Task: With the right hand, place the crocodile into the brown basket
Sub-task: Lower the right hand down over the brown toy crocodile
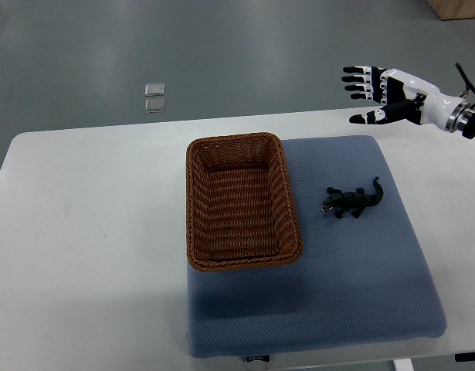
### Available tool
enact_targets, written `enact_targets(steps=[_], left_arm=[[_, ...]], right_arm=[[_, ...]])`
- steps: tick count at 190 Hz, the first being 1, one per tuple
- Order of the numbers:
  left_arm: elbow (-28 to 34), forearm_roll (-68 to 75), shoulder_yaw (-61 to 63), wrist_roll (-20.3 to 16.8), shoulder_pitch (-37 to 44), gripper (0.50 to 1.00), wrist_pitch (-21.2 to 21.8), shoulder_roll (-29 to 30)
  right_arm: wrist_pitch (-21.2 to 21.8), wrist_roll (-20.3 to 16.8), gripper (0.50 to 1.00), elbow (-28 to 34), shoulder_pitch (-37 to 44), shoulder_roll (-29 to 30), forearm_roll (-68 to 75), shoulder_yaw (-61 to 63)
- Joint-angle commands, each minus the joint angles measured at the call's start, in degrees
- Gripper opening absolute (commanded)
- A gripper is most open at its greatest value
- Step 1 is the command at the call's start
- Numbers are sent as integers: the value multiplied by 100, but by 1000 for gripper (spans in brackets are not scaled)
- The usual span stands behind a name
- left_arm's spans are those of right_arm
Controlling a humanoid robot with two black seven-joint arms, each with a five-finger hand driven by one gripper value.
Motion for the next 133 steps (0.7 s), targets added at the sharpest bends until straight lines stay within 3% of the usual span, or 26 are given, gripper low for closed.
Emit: enact_targets(steps=[1, 61, 82, 103, 118, 133], left_arm=[[0, 0, 0, 0, 0, 1000, 0, 0], [0, 0, 0, 0, 0, 1000, 0, 0], [0, 0, 0, 0, 0, 1000, 0, 0], [0, 0, 0, 0, 0, 1000, 0, 0], [0, 0, 0, 0, 0, 1000, 0, 0], [0, 0, 0, 0, 0, 1000, 0, 0]], right_arm=[[-1, 352, 926, 263, 31, -105, -747, 0], [-1, 477, 928, 1159, 14, -377, -2962, -202], [-838, 477, 926, 1431, 22, -553, -3568, -791], [-1980, 477, 926, 1493, 40, -685, -3911, -1643], [-2332, 477, 926, 1572, 101, -693, -3955, -2021], [-2376, 477, 926, 1686, 216, -711, -3946, -2197]])
